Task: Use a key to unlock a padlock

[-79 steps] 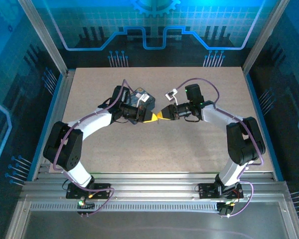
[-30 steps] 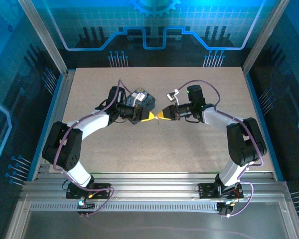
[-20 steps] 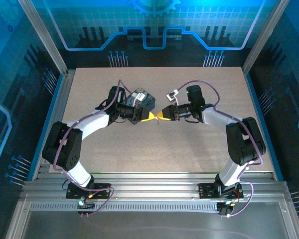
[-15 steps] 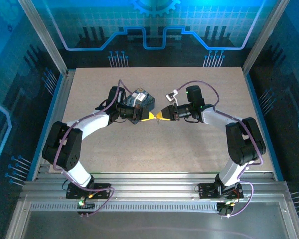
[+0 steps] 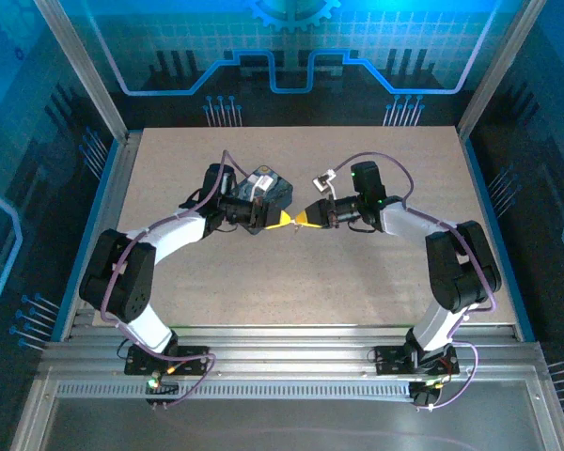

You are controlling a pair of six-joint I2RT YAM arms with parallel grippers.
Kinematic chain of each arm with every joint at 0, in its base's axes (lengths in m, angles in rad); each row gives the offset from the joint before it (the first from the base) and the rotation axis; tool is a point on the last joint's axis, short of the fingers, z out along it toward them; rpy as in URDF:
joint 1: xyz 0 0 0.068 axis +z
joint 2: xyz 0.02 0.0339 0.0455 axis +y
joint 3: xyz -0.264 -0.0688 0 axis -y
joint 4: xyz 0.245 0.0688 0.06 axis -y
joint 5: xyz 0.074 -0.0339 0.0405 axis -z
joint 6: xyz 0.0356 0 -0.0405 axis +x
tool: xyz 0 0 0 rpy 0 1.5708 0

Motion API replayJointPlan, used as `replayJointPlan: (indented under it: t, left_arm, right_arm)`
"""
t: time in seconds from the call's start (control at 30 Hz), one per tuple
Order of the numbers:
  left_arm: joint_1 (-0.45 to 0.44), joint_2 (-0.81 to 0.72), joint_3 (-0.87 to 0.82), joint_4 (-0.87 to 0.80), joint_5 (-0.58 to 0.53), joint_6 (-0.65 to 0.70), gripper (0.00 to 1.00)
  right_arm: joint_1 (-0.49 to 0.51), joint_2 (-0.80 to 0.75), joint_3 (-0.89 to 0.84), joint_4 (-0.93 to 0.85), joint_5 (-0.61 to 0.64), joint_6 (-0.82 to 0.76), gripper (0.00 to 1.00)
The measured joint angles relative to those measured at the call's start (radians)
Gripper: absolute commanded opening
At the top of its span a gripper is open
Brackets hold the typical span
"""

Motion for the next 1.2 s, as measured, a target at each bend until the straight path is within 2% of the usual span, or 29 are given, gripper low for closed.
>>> replayJointPlan:
  t: [0.23,0.3,0.4,0.5,0.6,0.77,1.03,1.2]
  left_arm:
    - [0.002,0.000,-0.006,0.007,0.004,0.000,0.02]
    - [0.003,0.000,-0.006,0.003,0.001,0.004,0.25]
    - [0.005,0.000,-0.005,-0.006,-0.030,0.007,0.45]
    - [0.011,0.000,-0.002,-0.053,-0.100,0.021,0.51]
    - [0.013,0.000,0.007,-0.128,-0.224,0.028,0.55]
    - [-0.022,0.000,0.008,-0.193,-0.498,-0.023,0.58]
    - [-0.251,0.049,0.066,-0.291,-0.988,-0.210,0.61]
    - [-0.274,0.125,0.149,-0.353,-1.201,-0.281,0.61]
  right_arm:
    - [0.002,0.000,-0.008,0.002,-0.001,-0.006,0.00]
    - [0.002,-0.001,-0.014,0.004,0.000,-0.010,0.00]
    - [0.000,-0.006,-0.032,0.003,0.001,-0.016,0.00]
    - [-0.024,-0.006,-0.053,-0.008,0.011,-0.019,0.00]
    - [-0.068,-0.006,-0.057,-0.031,0.037,-0.034,0.00]
    - [-0.127,-0.006,-0.057,-0.077,0.102,-0.052,0.00]
    - [-0.174,-0.006,-0.057,-0.121,0.231,-0.051,0.00]
    - [-0.210,-0.030,-0.057,-0.137,0.267,-0.043,0.00]
